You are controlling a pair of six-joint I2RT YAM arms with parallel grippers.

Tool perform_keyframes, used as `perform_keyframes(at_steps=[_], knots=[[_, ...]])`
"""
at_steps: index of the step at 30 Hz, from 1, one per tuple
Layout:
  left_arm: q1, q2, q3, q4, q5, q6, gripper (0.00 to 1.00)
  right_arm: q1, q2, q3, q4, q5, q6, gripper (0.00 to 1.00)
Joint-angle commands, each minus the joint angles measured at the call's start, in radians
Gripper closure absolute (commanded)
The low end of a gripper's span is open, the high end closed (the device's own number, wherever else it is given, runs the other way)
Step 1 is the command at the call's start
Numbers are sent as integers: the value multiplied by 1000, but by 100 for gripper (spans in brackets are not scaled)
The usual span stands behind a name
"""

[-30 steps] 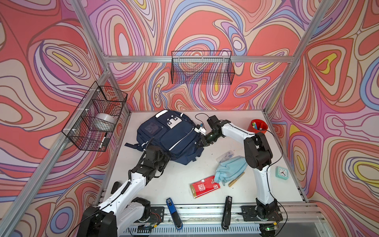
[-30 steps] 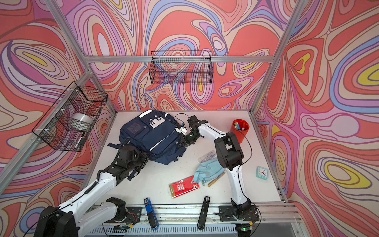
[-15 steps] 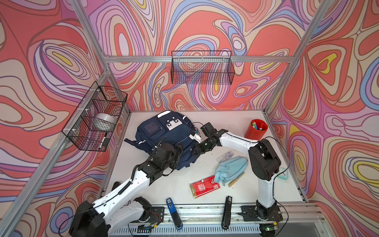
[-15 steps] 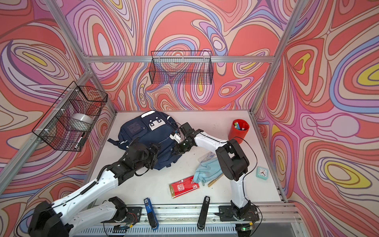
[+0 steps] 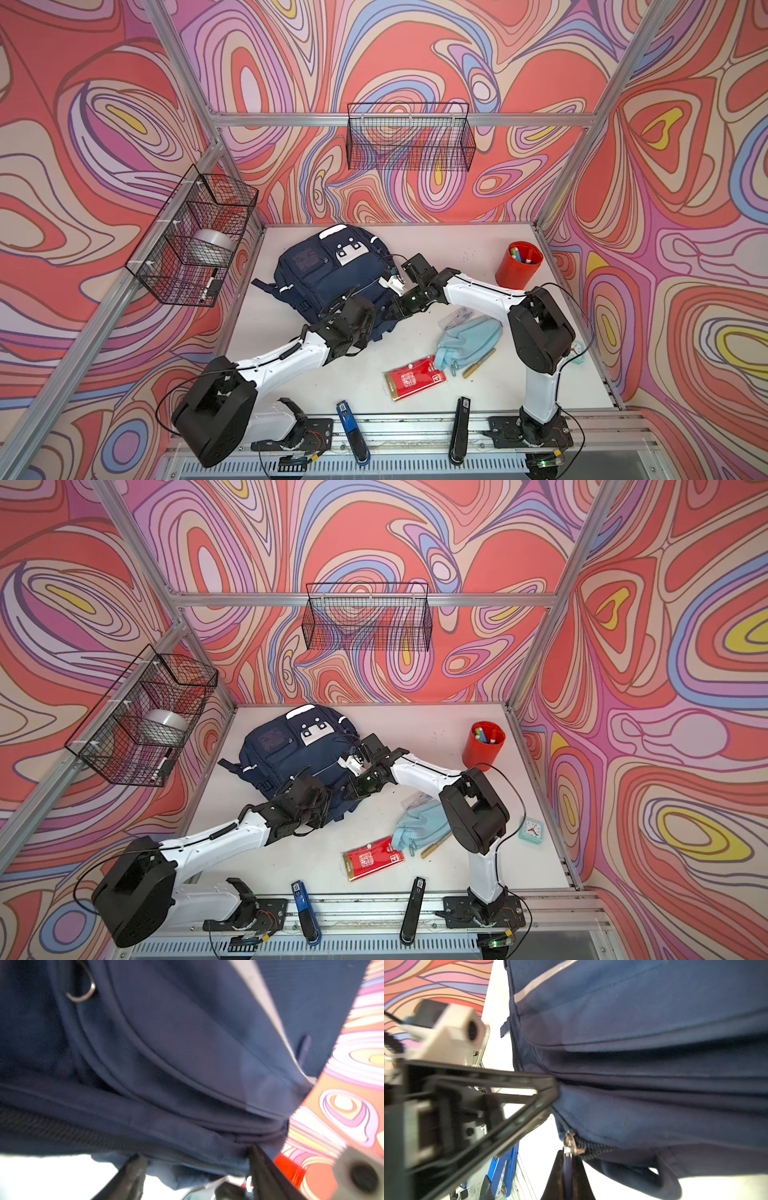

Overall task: Pack books, pencil case, and school supplies into a backpack
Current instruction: Zip the student bag at the center of the table.

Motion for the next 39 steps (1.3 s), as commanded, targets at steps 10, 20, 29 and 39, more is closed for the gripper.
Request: perform_keyframes(at_steps=[10,20,29,39], knots=[[-3,-18,3,-72,18,83,100,-14,2,7,-34,1,-81,100],[41,-201,-57,-302,37,254,100,-158,111,170,-152,-144,-167,100],[117,-308,-30,-387,19,417,100,-233,239,270,-204,-214,-213,100],[167,-422,15,-486,38,566,100,-279,346,402,-197,-209,-224,100]])
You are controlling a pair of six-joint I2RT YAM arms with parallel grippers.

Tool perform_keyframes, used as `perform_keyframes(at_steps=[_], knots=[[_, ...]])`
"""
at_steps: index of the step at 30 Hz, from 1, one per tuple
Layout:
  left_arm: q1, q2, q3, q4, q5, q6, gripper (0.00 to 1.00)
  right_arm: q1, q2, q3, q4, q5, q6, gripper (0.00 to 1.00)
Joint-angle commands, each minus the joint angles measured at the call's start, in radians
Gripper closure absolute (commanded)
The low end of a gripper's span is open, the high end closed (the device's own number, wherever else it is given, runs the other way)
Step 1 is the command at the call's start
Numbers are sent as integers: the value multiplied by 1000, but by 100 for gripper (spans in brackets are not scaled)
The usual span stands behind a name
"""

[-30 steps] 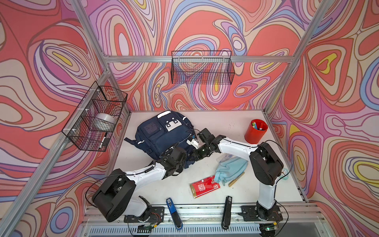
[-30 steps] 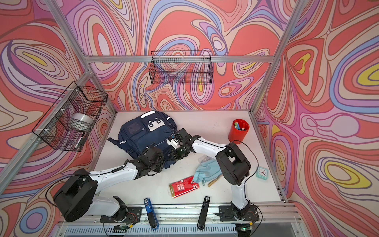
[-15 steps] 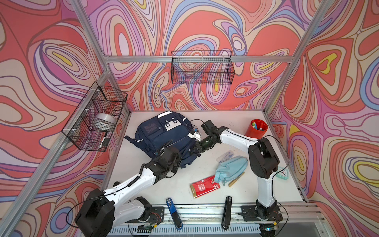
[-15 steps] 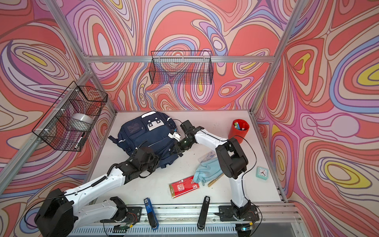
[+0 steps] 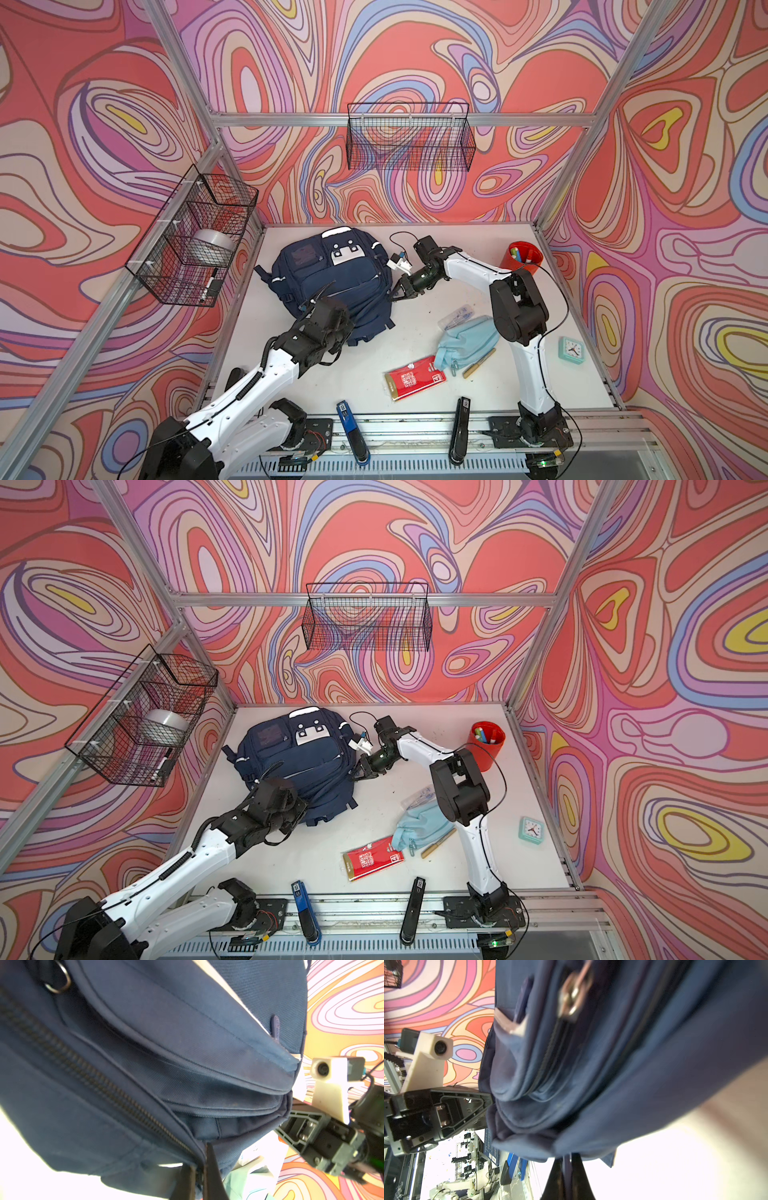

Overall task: Pack books, pencil case, and school supplies into a backpack
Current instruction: Zip the student bag at the center of the table.

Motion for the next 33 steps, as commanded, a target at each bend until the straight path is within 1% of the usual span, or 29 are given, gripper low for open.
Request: perform_keyframes(at_steps=[1,2,6,9,12,15,16,17,18,19,20,22,24,26,27,28,30,31,33], knots=[[30,-71,34,-167,-26,127,100,-68,66,70,28,89,-18,100],[47,-92,39,-181,-20,141,100,-72,83,87,30,89,-17,100],[102,-119,56,-172,89,217,100,-90,126,130,75,96,2,100],[109,-121,62,-171,142,237,100,-106,158,164,97,98,20,100],[109,-140,77,-196,137,276,100,-121,174,185,113,95,40,100],[110,-119,88,-206,139,302,100,-117,143,148,156,89,79,100],[109,-102,85,-189,149,299,96,-107,113,113,176,89,88,100],[110,-90,84,-171,151,288,82,-95,75,72,206,105,101,100],[110,-81,80,-142,160,279,77,-83,41,20,236,113,118,100],[109,-80,75,-103,171,255,67,-69,2,-38,277,109,138,100],[108,-83,70,-66,179,219,55,-53,-32,-90,303,120,154,100],[95,-88,74,-1,182,173,35,-17,-91,-175,335,151,168,100],[81,-75,126,-26,161,145,23,9,-140,-247,368,174,191,100],[39,-54,189,-62,114,110,10,28,-170,-299,394,171,205,100],[9,-44,198,-53,89,80,5,35,-182,-317,406,178,210,100],[-29,-28,195,-22,73,38,3,43,-193,-330,414,181,215,100],[-102,20,175,43,48,-76,4,54,-210,-342,422,181,224,100],[-134,53,165,68,33,-118,6,59,-220,-349,428,179,229,100],[-166,110,152,86,4,-191,6,74,-235,-355,435,181,233,100]])
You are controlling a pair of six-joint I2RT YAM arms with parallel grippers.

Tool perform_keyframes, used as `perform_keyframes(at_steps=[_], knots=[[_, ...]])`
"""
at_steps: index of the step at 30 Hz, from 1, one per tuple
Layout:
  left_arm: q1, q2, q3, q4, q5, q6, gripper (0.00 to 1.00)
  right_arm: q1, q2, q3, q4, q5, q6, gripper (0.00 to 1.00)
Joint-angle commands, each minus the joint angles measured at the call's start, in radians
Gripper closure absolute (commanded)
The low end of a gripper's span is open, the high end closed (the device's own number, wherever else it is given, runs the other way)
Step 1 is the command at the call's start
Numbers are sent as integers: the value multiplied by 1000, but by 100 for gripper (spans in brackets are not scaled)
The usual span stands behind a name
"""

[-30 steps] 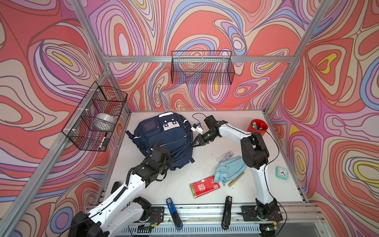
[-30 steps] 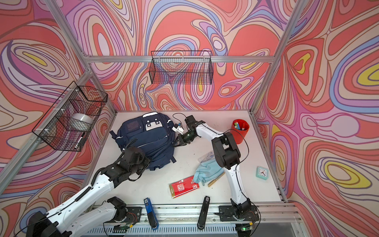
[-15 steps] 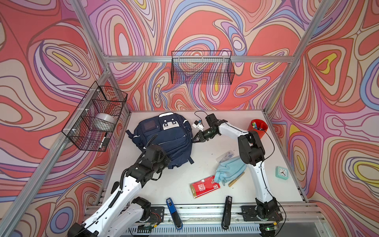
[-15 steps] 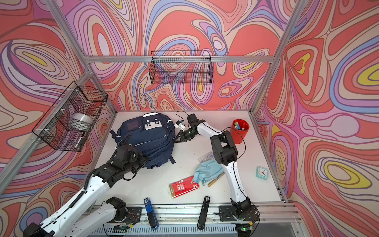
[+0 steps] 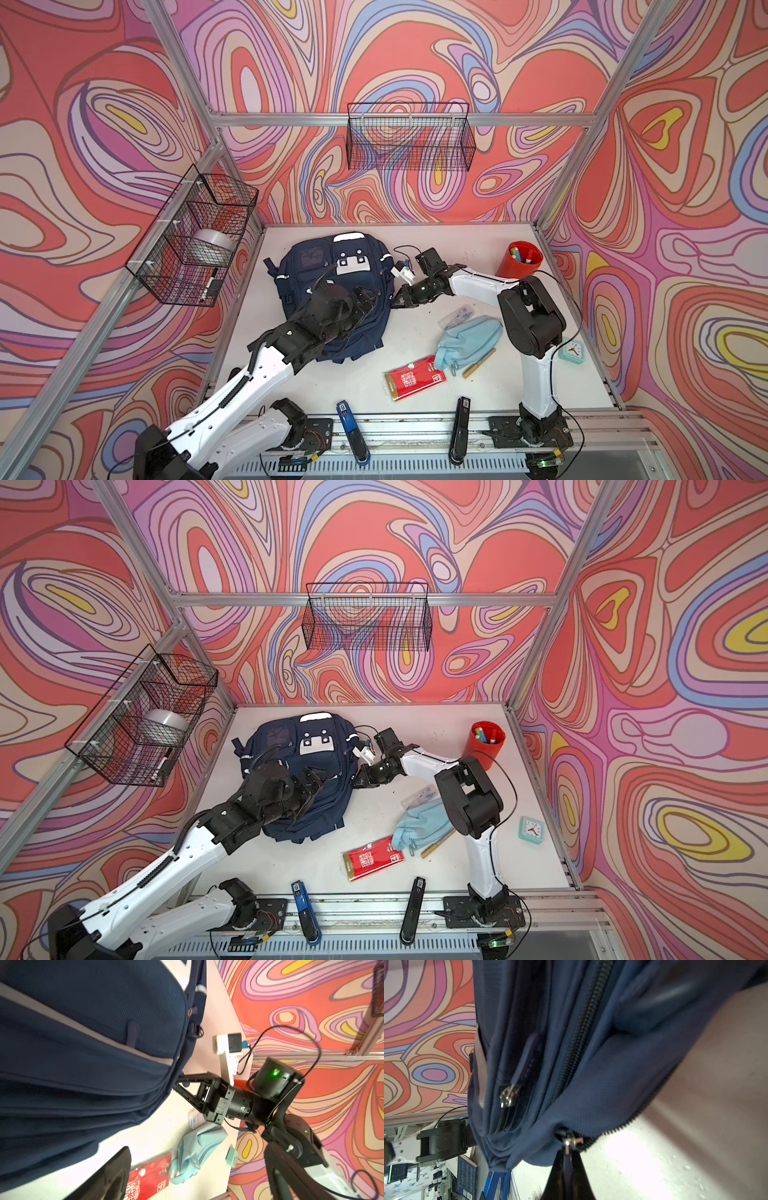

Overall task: Pack books, pencil case, and school supplies into a backpack
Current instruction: Zip the student bag at the center of the table.

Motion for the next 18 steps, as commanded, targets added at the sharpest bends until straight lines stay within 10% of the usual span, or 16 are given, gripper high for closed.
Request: perform_keyframes(at_steps=[1,14,17,18], knots=[[-48,92,-41,47,-97,-191,7,16,-60,-15,78,3,22,100],[-94,346,-134,209,-171,-387,6,100,-112,-69,115,1,23,100],[-93,359,-105,175,-236,-326,35,104,-117,-93,116,-7,13,100],[-86,359,-96,148,-247,-307,62,103,-119,-97,115,-9,7,100]])
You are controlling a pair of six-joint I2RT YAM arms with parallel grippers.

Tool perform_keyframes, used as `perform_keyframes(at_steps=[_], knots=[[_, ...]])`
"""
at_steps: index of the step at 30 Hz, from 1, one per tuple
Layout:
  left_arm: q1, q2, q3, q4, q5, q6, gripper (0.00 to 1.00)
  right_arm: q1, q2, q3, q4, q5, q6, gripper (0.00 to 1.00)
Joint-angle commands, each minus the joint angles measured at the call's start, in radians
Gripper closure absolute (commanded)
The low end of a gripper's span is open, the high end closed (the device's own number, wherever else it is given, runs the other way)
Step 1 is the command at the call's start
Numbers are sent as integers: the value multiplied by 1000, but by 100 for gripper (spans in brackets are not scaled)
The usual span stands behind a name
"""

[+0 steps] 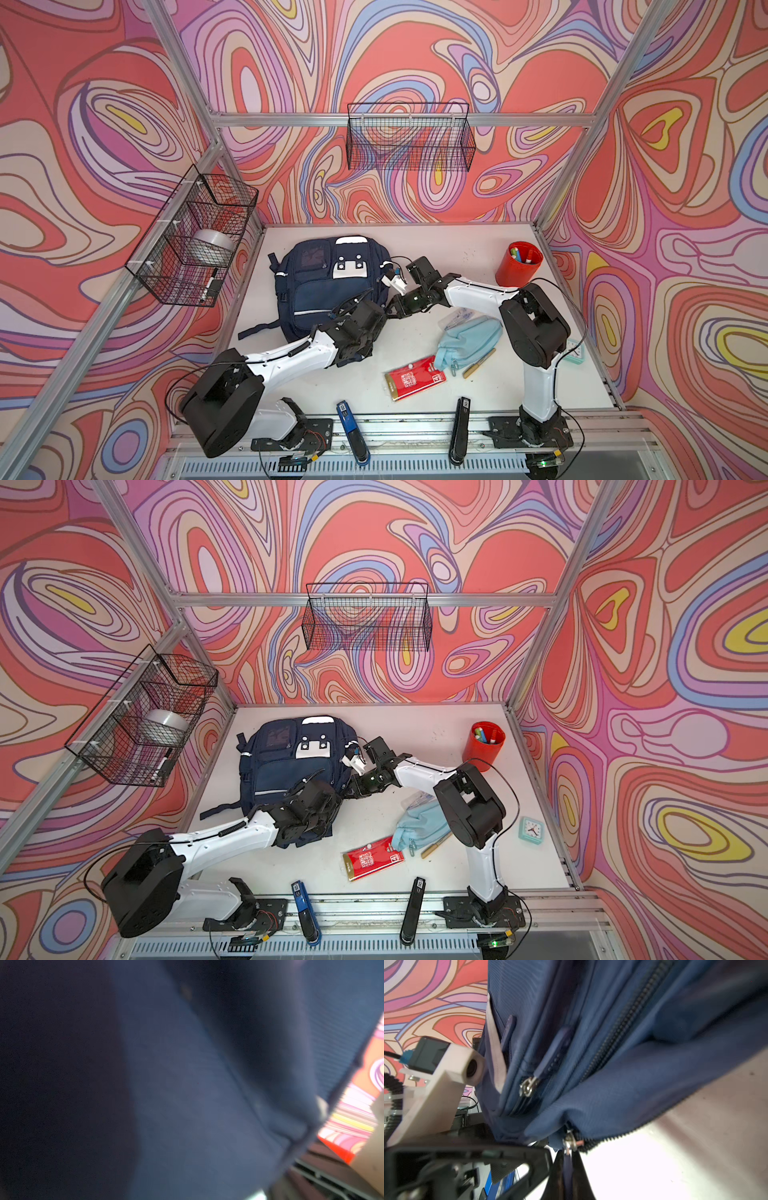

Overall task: Pack books, pencil case, and school supplies into a backpack
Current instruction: Zip the student bag at the center of the table.

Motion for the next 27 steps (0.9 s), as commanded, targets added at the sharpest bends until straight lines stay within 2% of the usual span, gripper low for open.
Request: perform_keyframes(at_steps=[1,2,3,4,6,7,8,11,15,16,17,19,20,21,23,27], knots=[[24,2,30,-55,-72,29,85,7,-52,-9,34,-47,-33,100],[33,-7,28,-74,-77,43,92,6,-51,-4,22,-47,-41,100],[42,-22,25,-103,-85,48,91,6,-51,6,8,-46,-52,100],[49,-40,20,-138,-94,53,78,6,-49,16,-5,-47,-59,100],[49,-84,7,-159,-133,70,33,6,-46,28,-13,-49,-62,100],[49,-108,2,-171,-148,65,17,7,-43,34,-14,-54,-61,100],[48,-124,-4,-172,-163,60,9,8,-41,37,-15,-58,-60,100],[48,-167,-33,-188,-208,25,4,8,-40,36,-9,-60,-57,100],[49,-127,-72,-117,-196,-11,2,11,-52,14,13,-59,-42,100],[49,-107,-67,-104,-185,-2,3,12,-53,11,13,-59,-41,100],[49,-89,-63,-61,-170,1,14,12,-52,8,10,-57,-41,100],[50,-51,-63,31,-139,34,51,14,-57,-4,15,-53,-41,100],[51,-37,-58,47,-129,46,85,14,-59,-10,18,-48,-41,100],[54,-31,-42,31,-122,58,100,13,-59,-14,17,-45,-43,100],[54,-52,-9,-61,-142,73,100,2,-54,-15,11,-45,-50,100],[54,-157,-27,-140,-196,109,100,-65,3,62,-45,-126,-78,100]])
